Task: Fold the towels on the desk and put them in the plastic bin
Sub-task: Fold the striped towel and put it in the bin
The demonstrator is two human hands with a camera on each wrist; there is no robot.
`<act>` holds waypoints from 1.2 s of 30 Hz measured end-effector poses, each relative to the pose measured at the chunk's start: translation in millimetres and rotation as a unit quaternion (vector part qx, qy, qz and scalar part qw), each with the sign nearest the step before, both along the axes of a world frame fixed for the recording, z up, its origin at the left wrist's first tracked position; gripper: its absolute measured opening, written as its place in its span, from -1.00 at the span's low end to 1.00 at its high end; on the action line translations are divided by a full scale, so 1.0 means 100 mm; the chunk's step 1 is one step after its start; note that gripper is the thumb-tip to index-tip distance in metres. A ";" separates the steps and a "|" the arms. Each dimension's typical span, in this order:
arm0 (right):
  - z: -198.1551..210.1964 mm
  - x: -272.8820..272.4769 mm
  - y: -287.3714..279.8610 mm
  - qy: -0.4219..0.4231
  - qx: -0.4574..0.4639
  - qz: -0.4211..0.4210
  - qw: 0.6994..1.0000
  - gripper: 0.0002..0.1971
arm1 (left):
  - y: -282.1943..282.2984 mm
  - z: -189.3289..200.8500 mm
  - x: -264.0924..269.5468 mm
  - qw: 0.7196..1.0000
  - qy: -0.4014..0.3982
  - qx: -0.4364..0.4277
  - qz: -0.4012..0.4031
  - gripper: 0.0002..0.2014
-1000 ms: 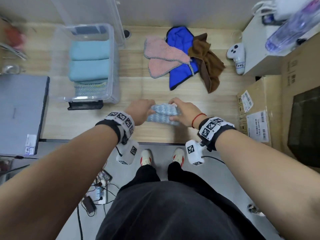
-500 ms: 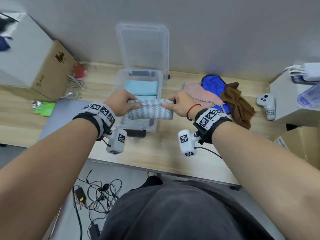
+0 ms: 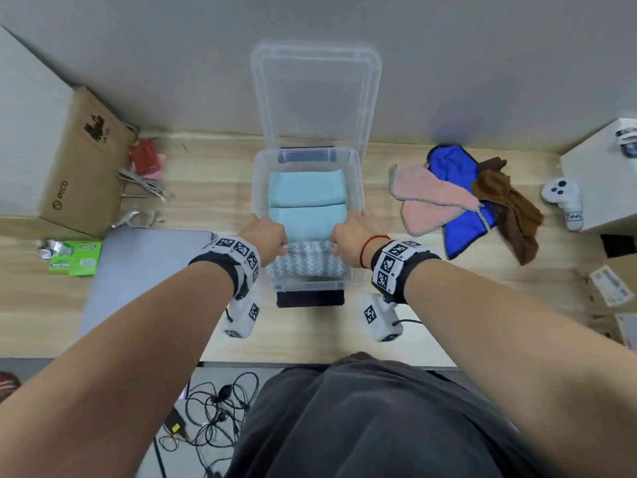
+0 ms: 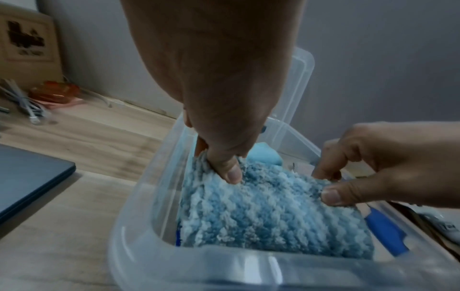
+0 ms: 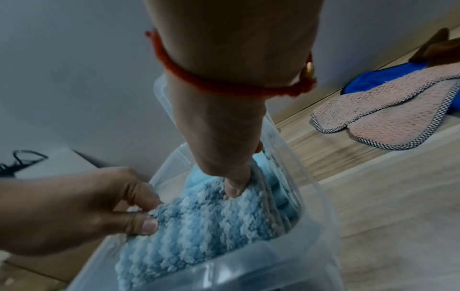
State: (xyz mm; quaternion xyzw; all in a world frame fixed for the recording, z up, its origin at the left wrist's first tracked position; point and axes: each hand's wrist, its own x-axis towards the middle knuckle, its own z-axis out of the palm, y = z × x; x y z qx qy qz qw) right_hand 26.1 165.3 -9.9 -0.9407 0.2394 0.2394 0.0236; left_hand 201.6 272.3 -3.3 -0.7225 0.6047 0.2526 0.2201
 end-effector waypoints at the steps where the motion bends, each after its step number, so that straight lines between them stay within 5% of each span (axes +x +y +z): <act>1: -0.03 0.02 0.01 0.017 -0.006 0.009 1.000 -0.80 | -0.01 -0.04 0.01 1.000 -0.012 0.010 -0.019 -0.73; 6: -0.18 0.14 0.07 0.072 -0.050 0.032 0.996 -0.82 | -0.04 -0.24 -0.01 0.994 -0.037 0.049 -0.086 -0.82; 10: -0.24 0.15 0.08 0.045 -0.048 0.031 0.997 -0.84 | -0.04 -0.31 0.01 0.997 -0.031 -0.003 -0.073 -0.76; 14: -0.21 0.19 0.04 -0.022 0.057 0.011 0.998 -0.94 | -0.05 -0.29 0.10 0.995 0.050 -0.069 -0.041 -0.80; 19: -0.20 0.26 0.02 -0.002 0.195 0.038 0.980 -0.66 | -0.04 -0.28 0.08 0.981 0.181 -0.049 -0.055 -0.83; 21: -0.27 0.25 0.03 0.020 0.200 0.043 0.979 -0.60 | 0.00 -0.35 0.08 0.982 0.168 -0.018 -0.085 -0.85; 24: -0.35 0.23 0.03 0.057 0.203 0.041 0.977 -0.49 | -0.03 -0.42 0.06 0.983 0.141 0.032 -0.116 -0.61; 28: -0.36 0.27 0.04 0.085 0.216 0.041 0.972 -0.41 | -0.15 -0.42 -0.04 0.982 0.112 0.119 -0.095 -0.84; 32: -0.35 0.29 0.07 0.108 0.227 0.037 0.967 -0.38 | -0.13 -0.41 -0.07 0.976 0.107 0.149 -0.117 -0.73; 36: -0.27 0.23 0.02 0.063 0.253 -0.008 0.965 -0.45 | -0.11 -0.31 0.01 0.981 0.169 0.087 -0.046 -0.50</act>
